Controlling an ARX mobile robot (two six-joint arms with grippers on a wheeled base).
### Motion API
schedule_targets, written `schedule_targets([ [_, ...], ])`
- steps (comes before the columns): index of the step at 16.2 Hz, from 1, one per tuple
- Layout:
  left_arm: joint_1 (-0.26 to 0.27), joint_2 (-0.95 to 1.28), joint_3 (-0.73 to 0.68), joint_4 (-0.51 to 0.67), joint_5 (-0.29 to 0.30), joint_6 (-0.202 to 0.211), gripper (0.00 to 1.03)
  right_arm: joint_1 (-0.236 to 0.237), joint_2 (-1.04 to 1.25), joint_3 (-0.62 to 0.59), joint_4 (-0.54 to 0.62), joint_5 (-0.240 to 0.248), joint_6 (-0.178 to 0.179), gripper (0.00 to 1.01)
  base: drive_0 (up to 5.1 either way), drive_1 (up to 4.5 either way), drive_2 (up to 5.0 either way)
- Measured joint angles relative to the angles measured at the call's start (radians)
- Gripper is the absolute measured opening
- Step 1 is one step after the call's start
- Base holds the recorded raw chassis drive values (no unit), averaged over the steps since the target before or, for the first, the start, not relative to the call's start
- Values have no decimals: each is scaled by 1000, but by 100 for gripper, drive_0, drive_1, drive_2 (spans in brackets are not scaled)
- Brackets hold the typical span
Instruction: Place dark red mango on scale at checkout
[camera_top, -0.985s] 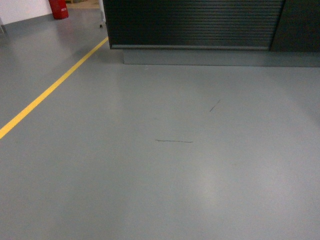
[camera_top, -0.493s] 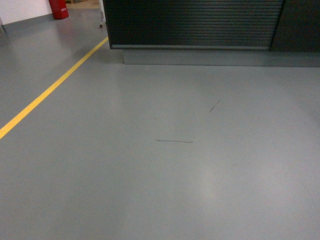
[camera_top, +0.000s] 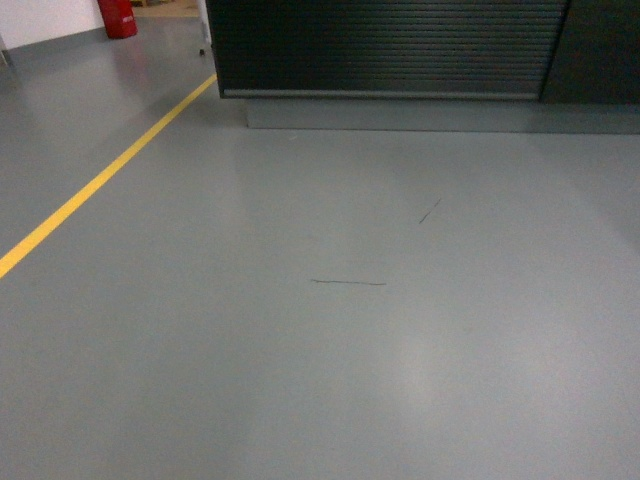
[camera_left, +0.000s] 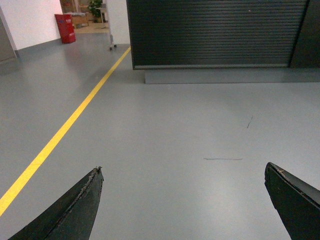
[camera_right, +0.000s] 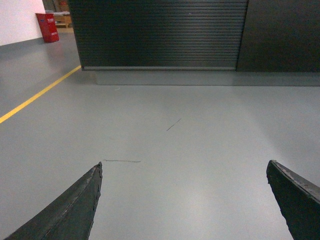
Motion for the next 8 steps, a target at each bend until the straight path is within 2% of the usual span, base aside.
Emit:
schedule_targets([
  [8, 0, 0, 0, 0, 0, 0, 98, 0, 0, 0, 0, 0, 0, 98, 0, 0, 0],
])
